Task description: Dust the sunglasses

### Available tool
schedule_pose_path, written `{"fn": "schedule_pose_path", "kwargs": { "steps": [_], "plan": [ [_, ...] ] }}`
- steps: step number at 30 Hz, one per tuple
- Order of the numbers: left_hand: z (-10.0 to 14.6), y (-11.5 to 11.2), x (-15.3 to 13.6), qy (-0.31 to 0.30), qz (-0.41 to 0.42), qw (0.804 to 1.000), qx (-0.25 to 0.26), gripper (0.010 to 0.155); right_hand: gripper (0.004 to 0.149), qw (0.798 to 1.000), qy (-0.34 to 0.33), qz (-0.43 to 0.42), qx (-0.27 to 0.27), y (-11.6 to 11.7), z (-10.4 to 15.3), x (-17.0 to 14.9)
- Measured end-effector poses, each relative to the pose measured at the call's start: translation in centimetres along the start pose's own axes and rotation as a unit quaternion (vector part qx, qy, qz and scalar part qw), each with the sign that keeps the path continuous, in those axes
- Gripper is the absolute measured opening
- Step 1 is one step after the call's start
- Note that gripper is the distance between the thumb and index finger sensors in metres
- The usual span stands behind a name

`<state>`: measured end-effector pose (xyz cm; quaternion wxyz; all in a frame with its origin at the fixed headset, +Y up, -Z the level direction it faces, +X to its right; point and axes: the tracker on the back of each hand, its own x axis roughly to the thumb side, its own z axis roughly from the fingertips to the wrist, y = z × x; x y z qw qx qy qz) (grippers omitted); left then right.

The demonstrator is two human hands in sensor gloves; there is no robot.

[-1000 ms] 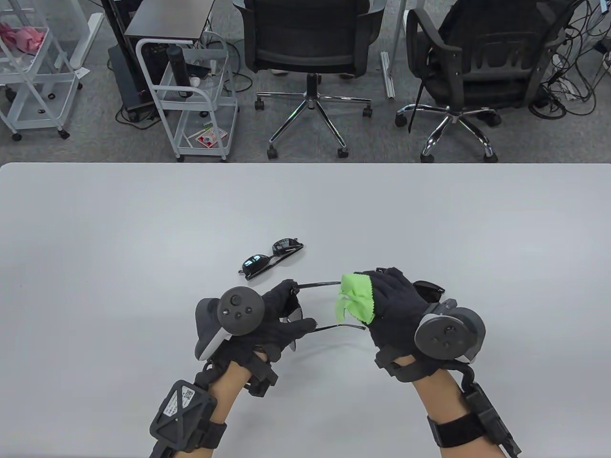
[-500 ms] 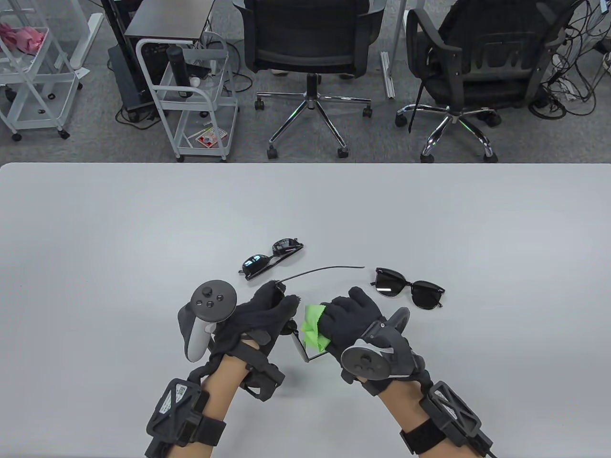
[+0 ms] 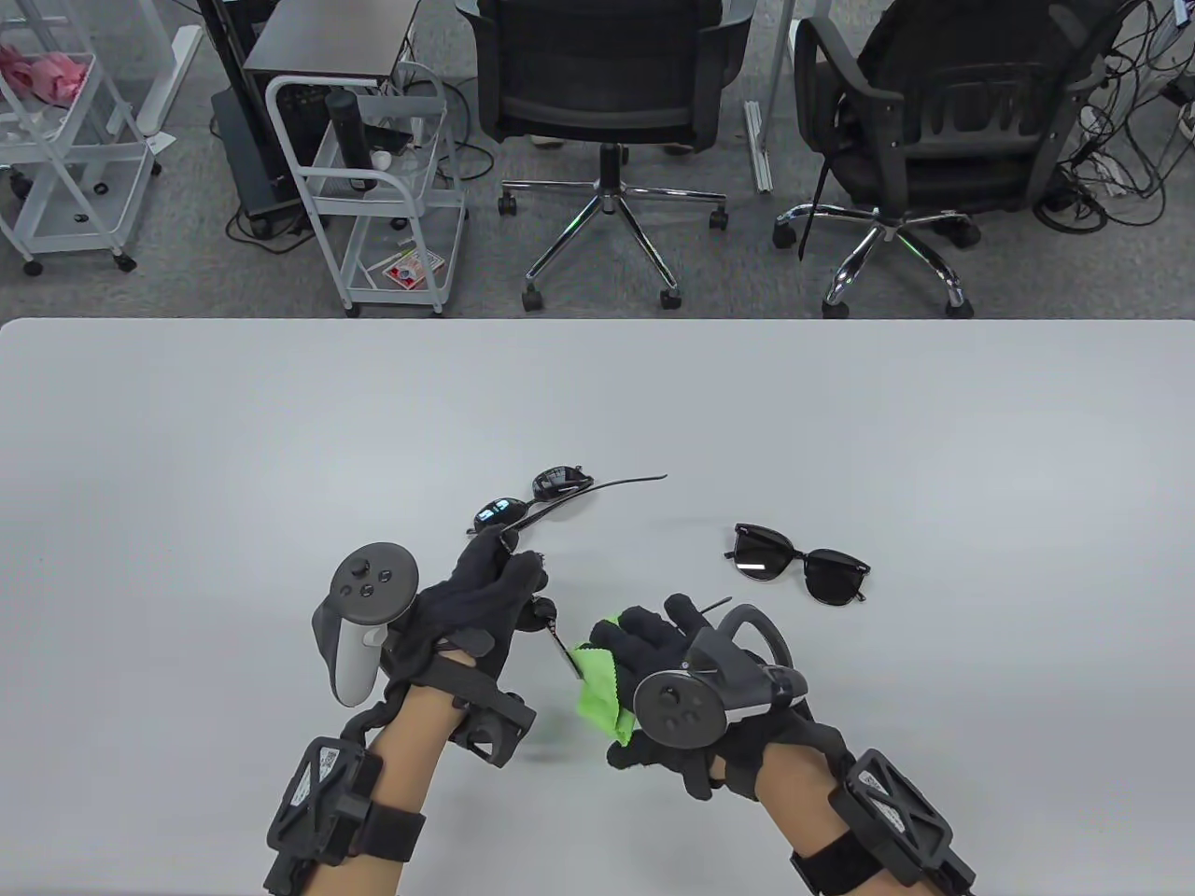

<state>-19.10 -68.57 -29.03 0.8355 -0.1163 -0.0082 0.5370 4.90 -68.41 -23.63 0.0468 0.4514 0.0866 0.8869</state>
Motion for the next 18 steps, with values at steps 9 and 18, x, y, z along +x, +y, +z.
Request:
{"fn": "schedule_pose_path", "kwargs": {
  "steps": [9,18],
  "plan": [
    [0.3,-0.7,0.5,-0.009,-0.009,1.0,-0.008,0.096,0.062,0.995,0.006,0.062,-0.073,-1.1,0.1,0.5],
    [0.3,-0.4,0.3,-0.002,0.004,1.0,-0.002,0.096,0.086,0.998,0.016,-0.042,-0.046,-1.0,0.2,0.2]
  ]
}}
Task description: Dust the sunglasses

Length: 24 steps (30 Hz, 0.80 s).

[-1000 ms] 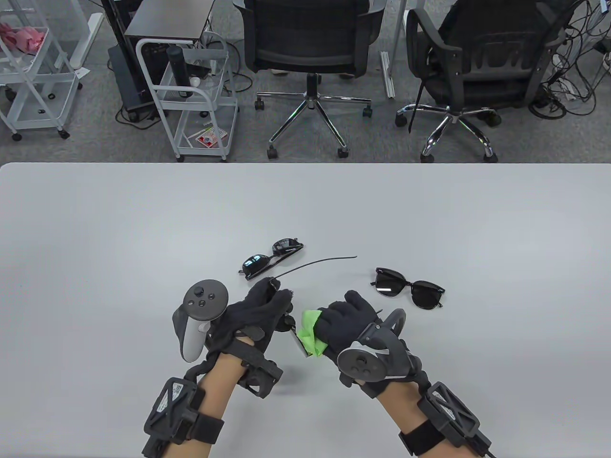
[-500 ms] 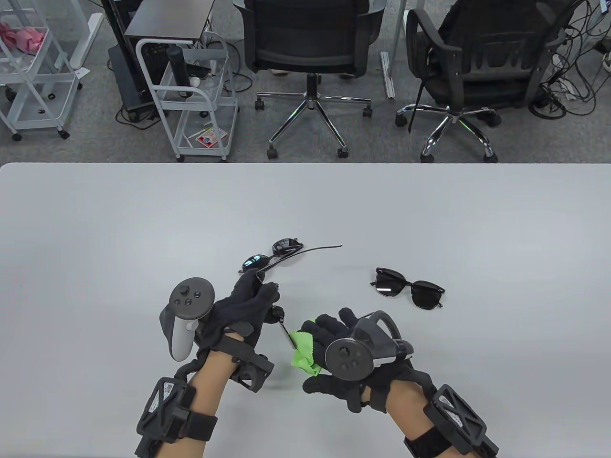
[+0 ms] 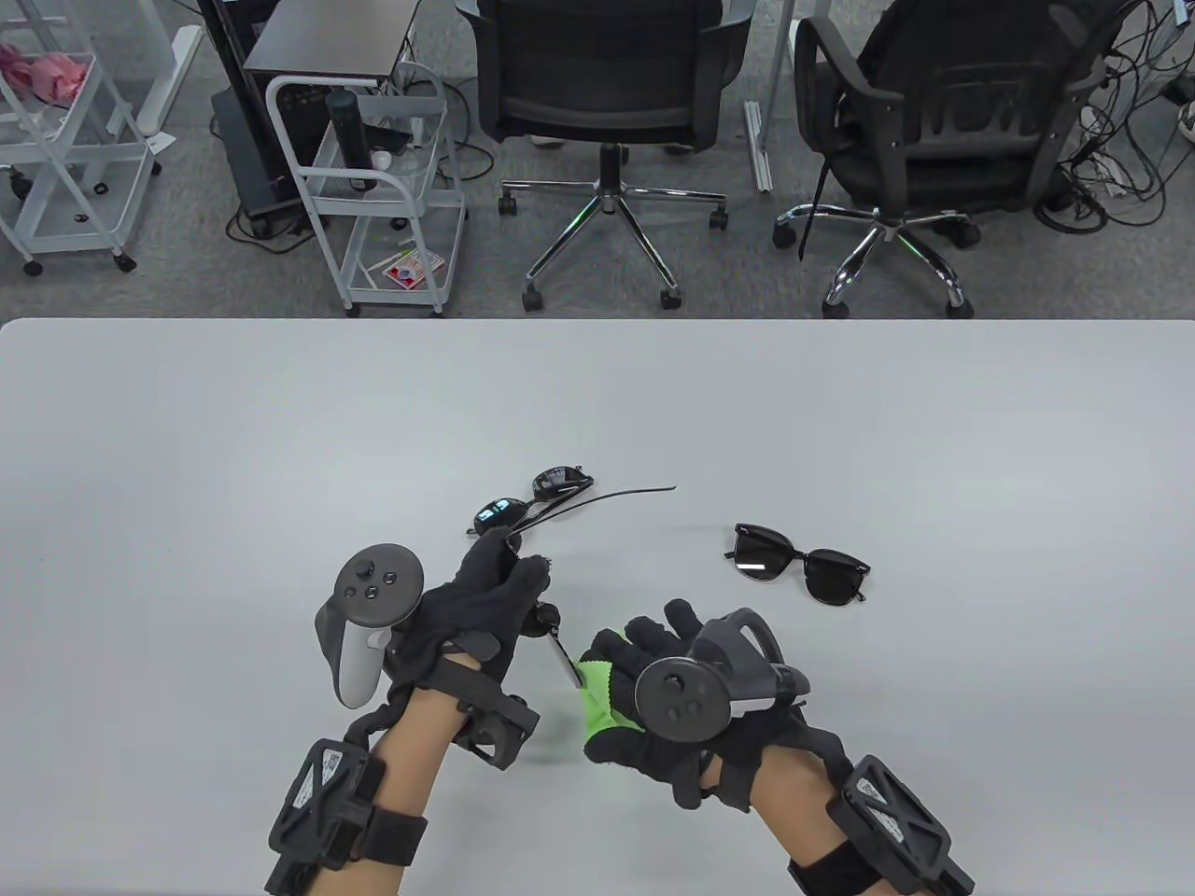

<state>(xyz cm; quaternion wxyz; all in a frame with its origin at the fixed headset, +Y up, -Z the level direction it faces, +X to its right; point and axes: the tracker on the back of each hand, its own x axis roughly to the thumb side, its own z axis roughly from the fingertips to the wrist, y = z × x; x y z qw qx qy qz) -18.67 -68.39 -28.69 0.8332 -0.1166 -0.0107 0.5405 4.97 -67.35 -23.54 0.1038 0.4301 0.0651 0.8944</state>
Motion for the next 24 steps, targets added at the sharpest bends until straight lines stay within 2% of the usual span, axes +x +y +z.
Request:
{"fn": "schedule_pose_path", "kwargs": {
  "steps": [3,6,13,15,18,20,22,24],
  "plan": [
    [0.1,-0.3,0.3,-0.005,-0.006,1.0,-0.003,0.096,0.065,0.999,0.009,0.02,-0.044,-0.2,0.0,0.2],
    [0.1,-0.6,0.3,-0.001,0.017,1.0,-0.014,0.096,0.056,0.989,0.008,0.139,-0.056,-0.2,-0.1,0.7],
    [-0.2,-0.7,-0.5,0.02,0.057,0.998,-0.026,0.097,0.056,0.975,-0.012,0.207,-0.086,0.2,-0.4,1.9],
    [-0.3,-1.0,-0.8,0.03,0.078,0.996,-0.04,0.097,0.049,0.967,-0.03,0.229,-0.112,0.3,-0.3,2.2],
    [-0.4,-1.2,-0.9,0.033,0.088,0.995,-0.045,0.097,0.045,0.957,-0.042,0.263,-0.116,0.1,-0.2,2.7],
    [-0.4,-1.5,-0.9,0.029,0.095,0.993,-0.065,0.099,0.044,0.951,-0.038,0.285,-0.109,-0.1,-0.2,2.8],
    [-0.5,-2.3,-0.9,0.028,0.09,0.989,-0.11,0.105,0.044,0.948,-0.029,0.299,-0.106,-0.3,-0.3,2.6],
    [-0.6,-3.6,-1.0,0.03,0.068,0.98,-0.183,0.114,0.044,0.952,-0.009,0.29,-0.096,-0.4,-0.4,2.1]
  ]
}}
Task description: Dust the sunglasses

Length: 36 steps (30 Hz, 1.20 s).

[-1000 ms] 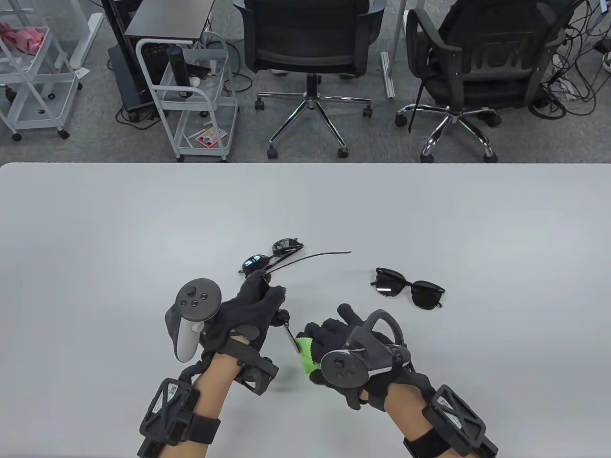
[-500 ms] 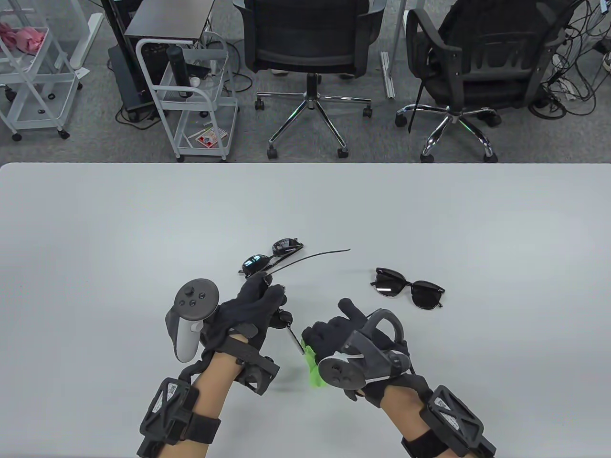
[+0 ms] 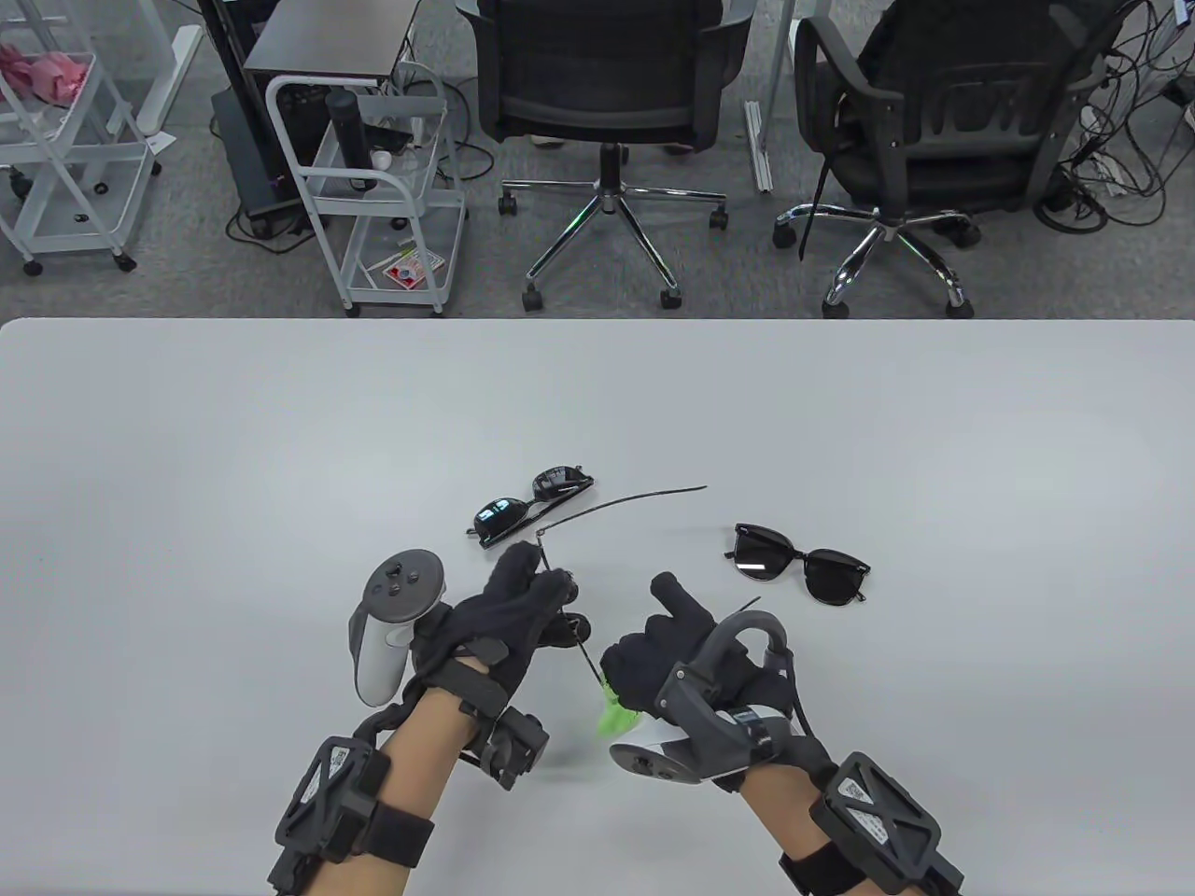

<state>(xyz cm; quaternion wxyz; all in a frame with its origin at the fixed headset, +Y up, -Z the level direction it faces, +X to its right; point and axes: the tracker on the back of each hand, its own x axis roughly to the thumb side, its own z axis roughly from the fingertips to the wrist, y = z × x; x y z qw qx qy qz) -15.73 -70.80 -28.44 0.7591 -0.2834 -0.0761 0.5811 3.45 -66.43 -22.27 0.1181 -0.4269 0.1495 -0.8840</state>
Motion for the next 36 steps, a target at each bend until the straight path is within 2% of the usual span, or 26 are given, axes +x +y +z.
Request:
{"fn": "schedule_pose_path", "kwargs": {
  "steps": [2,3,4,5,8,12,14,16,18,21,23,25,27,32,35,36],
  "plan": [
    [-0.5,-1.1,0.0,0.007,-0.028,0.998,-0.064,0.115,0.044,1.0,0.009,-0.011,0.001,0.2,0.1,-0.4],
    [-0.6,-1.5,0.1,0.004,-0.041,0.996,-0.073,0.113,0.045,1.0,0.012,-0.017,0.004,0.3,0.1,-0.6],
    [-0.6,-1.7,0.3,0.002,-0.051,0.997,-0.056,0.108,0.045,1.0,0.013,-0.022,0.006,0.4,0.1,-0.6],
    [-0.6,-1.8,0.7,0.004,-0.068,0.998,-0.012,0.103,0.045,1.0,0.013,-0.019,0.002,0.4,0.2,-0.6],
    [-0.6,-1.5,1.0,-0.003,-0.082,0.997,0.006,0.096,0.046,1.0,0.011,-0.009,0.003,0.5,0.0,-0.4],
    [-0.2,-1.2,1.9,-0.014,-0.131,0.99,0.057,0.096,0.046,0.999,0.036,-0.007,0.015,0.7,-0.4,-0.6],
    [-0.1,-0.7,2.1,-0.01,-0.164,0.983,0.083,0.096,0.047,0.997,0.061,0.013,0.056,1.1,-0.5,-1.2],
    [0.0,0.1,1.9,-0.006,-0.159,0.983,0.09,0.097,0.046,0.993,0.081,0.022,0.083,1.7,-0.1,-2.4],
    [0.3,1.2,1.6,-0.003,-0.135,0.987,0.091,0.097,0.046,0.992,0.099,-0.003,0.078,2.2,0.6,-3.6],
    [0.7,2.4,1.4,-0.001,-0.128,0.986,0.104,0.096,0.045,0.986,0.117,0.027,0.113,2.8,1.1,-4.8],
    [0.5,2.4,1.1,0.006,-0.121,0.988,0.099,0.096,0.045,0.988,0.114,0.021,0.102,2.9,1.0,-4.6],
    [0.2,2.2,0.8,0.014,-0.115,0.989,0.089,0.095,0.045,0.987,0.094,0.069,0.114,2.8,0.8,-3.7],
    [0.1,2.0,0.6,0.016,-0.111,0.99,0.08,0.095,0.045,0.984,0.067,0.13,0.105,2.3,0.6,-2.8],
    [-0.4,0.2,0.8,-0.001,-0.081,0.996,0.038,0.095,0.045,0.997,0.043,0.061,0.01,0.5,-0.1,-0.8],
    [-0.5,-1.0,1.3,-0.015,-0.071,0.997,0.02,0.095,0.045,0.998,0.025,0.054,-0.013,-0.2,-0.3,0.3],
    [-0.4,-1.1,1.5,-0.017,-0.083,0.996,0.029,0.095,0.045,0.998,0.026,0.06,-0.011,-0.2,-0.3,0.5]
  ]
}}
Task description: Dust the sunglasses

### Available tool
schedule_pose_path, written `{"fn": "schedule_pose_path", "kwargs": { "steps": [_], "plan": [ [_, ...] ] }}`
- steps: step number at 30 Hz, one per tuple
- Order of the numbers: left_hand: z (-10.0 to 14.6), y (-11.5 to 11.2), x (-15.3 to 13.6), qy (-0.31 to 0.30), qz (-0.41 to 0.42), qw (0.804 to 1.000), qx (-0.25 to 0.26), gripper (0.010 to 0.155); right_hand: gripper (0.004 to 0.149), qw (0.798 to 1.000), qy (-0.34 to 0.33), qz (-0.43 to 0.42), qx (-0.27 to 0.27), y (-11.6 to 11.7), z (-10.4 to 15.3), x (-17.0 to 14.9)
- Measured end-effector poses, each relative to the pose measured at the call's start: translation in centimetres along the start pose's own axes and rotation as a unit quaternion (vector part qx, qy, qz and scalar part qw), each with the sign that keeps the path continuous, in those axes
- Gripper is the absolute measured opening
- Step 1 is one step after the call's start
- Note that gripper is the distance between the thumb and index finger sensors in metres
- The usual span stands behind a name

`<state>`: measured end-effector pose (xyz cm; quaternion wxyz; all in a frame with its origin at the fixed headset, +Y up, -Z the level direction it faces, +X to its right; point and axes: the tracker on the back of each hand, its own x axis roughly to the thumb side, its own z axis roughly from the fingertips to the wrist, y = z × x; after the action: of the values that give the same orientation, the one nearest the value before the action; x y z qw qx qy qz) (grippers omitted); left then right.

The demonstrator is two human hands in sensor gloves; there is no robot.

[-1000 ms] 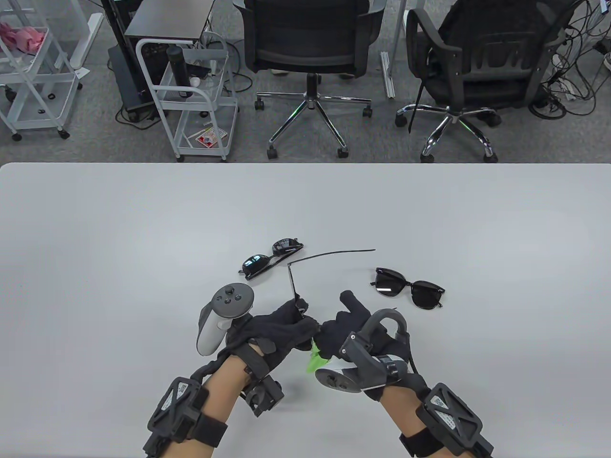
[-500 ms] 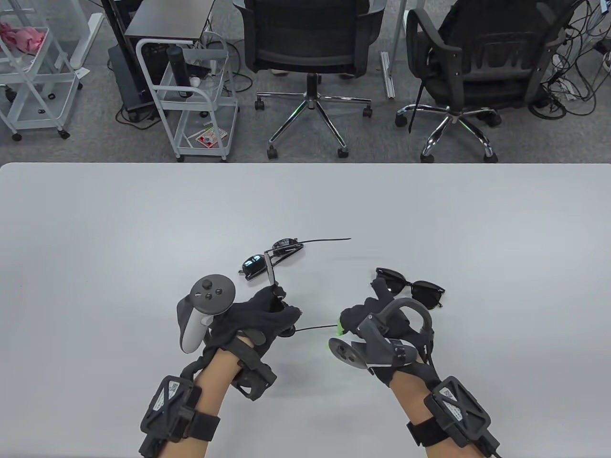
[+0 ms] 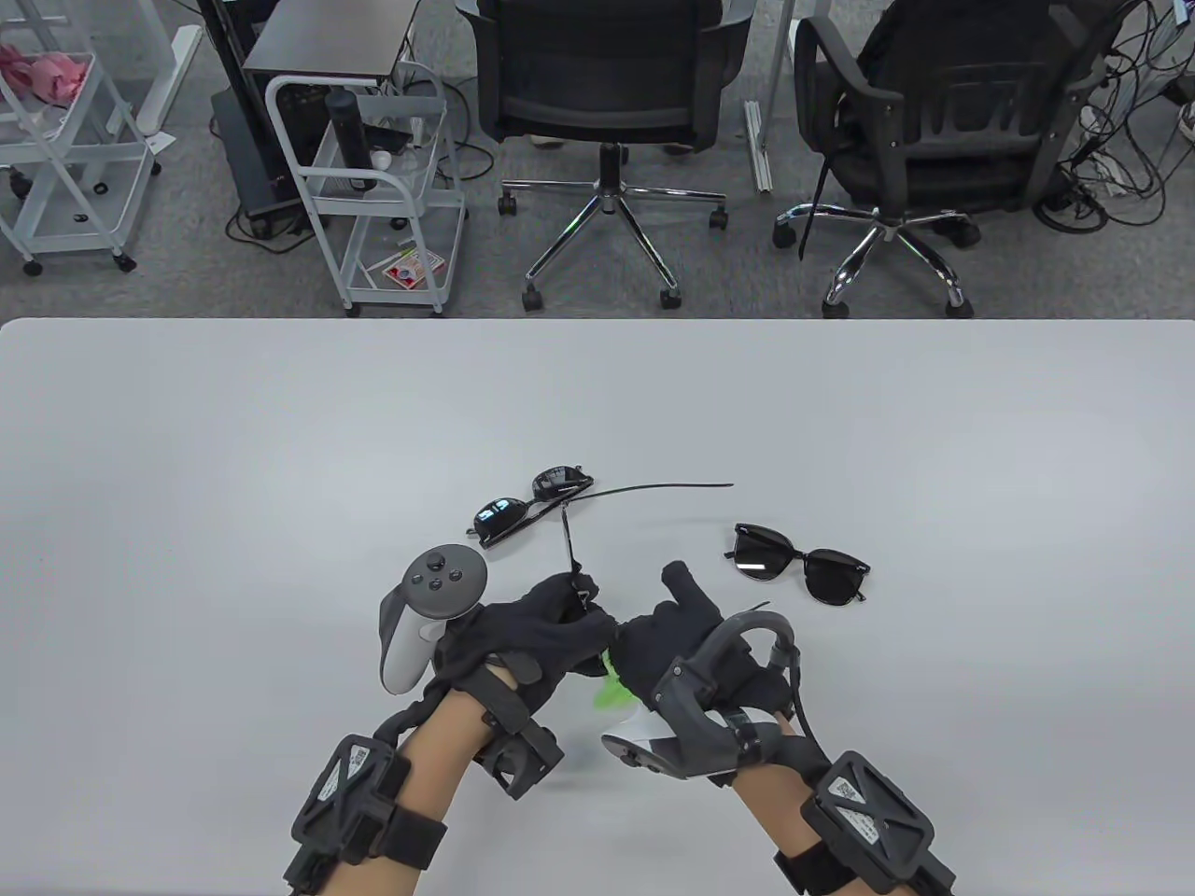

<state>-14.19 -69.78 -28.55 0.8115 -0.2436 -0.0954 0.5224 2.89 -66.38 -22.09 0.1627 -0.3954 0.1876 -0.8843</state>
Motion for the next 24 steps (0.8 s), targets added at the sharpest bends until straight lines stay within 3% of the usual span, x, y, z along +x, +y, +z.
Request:
{"fn": "schedule_pose_path", "kwargs": {
  "steps": [1,4,6,15,21,24],
  "plan": [
    [-0.1,0.1,0.0,-0.008,-0.009,1.0,-0.005,0.095,0.045,1.0,-0.001,0.011,0.003,0.0,0.1,-0.2],
    [-0.1,0.7,0.0,-0.004,0.015,1.0,-0.002,0.095,0.045,0.997,0.031,-0.066,-0.019,0.3,0.1,-1.1],
    [0.1,1.2,0.0,-0.003,0.012,1.0,0.011,0.095,0.045,0.998,0.037,-0.045,-0.012,0.3,0.0,-1.6],
    [0.7,4.2,-1.2,0.021,-0.033,0.997,0.071,0.095,0.044,0.991,0.1,-0.048,0.081,3.8,1.6,-5.3],
    [0.6,3.9,-1.3,0.03,-0.095,0.994,0.051,0.095,0.048,0.993,0.094,-0.029,0.064,3.5,1.5,-4.6],
    [0.6,3.6,-1.4,0.042,-0.109,0.992,0.045,0.095,0.049,0.991,0.115,-0.065,0.004,2.1,1.9,-5.2]
  ]
}}
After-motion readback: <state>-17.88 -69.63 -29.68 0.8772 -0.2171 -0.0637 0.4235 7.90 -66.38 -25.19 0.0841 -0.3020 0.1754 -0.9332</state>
